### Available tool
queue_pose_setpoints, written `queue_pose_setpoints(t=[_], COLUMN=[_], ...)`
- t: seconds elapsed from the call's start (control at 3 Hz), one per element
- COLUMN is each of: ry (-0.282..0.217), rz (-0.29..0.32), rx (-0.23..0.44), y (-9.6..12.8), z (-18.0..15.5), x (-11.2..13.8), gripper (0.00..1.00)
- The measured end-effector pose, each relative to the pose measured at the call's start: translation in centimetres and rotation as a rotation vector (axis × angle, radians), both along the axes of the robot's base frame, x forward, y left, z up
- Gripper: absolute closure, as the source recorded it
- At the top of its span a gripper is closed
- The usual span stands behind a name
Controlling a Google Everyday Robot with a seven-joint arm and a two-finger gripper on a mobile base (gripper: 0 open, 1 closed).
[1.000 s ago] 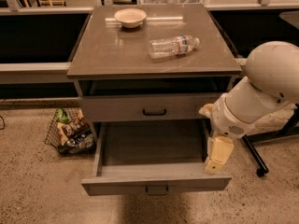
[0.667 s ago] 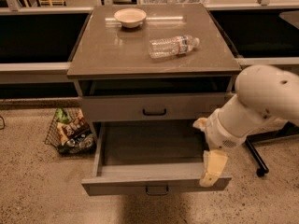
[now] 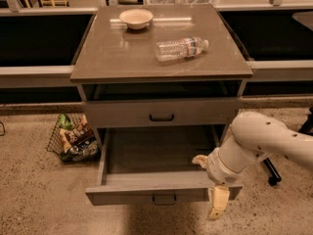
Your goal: Close middle drawer
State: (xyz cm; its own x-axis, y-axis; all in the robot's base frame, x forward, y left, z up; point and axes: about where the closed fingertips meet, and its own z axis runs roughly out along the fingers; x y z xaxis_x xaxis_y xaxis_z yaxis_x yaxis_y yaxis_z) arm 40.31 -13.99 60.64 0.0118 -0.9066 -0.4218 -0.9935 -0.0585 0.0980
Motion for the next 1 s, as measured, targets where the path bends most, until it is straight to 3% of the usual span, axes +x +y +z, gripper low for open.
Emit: queue_pose_setpoints(t=[0.67, 1.0], ry=[0.083, 0.097], rz=[0.028, 0.030], rx=[0.093, 0.101], y=[0.0, 0.1], z=[-8.2, -9.0], x=[-1.4, -1.7], gripper=[0.41, 0.65])
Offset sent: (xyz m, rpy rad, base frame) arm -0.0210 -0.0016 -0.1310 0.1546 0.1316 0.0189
